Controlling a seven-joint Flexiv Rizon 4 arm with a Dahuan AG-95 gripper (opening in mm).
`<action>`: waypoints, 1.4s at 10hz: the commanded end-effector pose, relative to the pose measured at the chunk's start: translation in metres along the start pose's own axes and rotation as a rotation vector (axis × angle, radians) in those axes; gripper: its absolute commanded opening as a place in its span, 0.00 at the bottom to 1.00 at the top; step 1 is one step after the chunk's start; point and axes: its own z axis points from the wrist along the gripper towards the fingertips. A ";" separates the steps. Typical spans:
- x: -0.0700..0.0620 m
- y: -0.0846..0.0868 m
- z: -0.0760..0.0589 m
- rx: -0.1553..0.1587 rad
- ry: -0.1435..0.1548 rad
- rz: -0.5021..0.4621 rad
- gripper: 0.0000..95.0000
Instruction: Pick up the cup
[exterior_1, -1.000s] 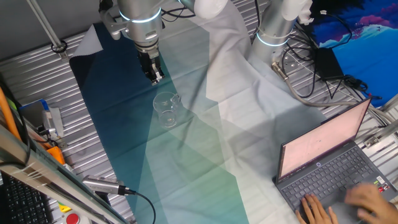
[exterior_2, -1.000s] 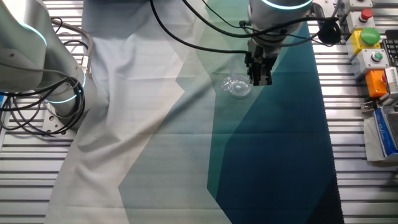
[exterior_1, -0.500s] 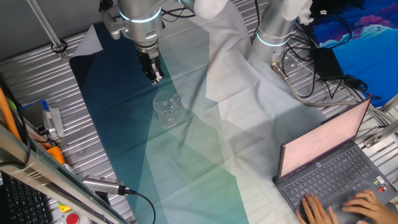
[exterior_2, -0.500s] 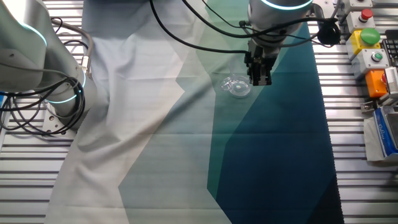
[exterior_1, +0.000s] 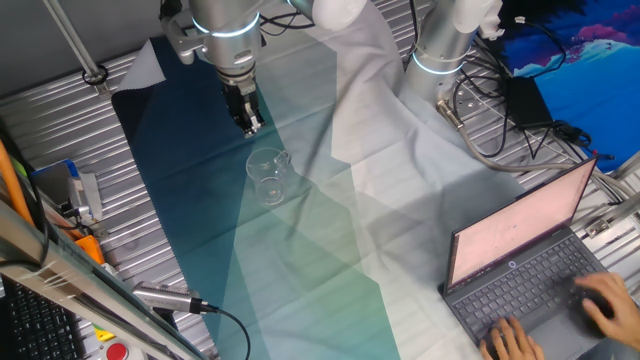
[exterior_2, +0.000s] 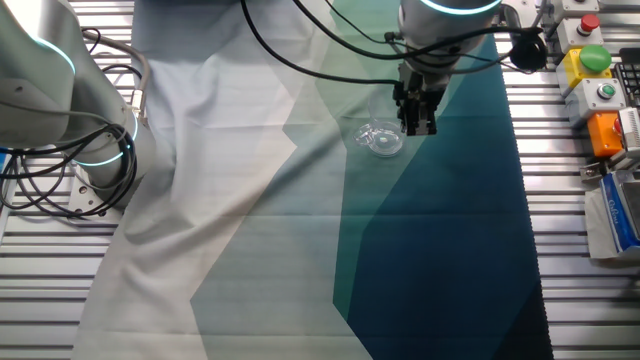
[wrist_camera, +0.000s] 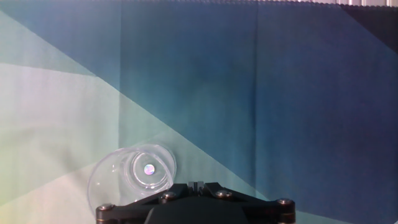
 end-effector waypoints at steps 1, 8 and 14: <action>-0.006 0.015 0.005 0.003 0.003 0.018 0.00; -0.008 0.017 0.005 0.000 0.012 -0.032 0.00; -0.001 0.002 -0.010 -0.007 0.033 -0.300 0.00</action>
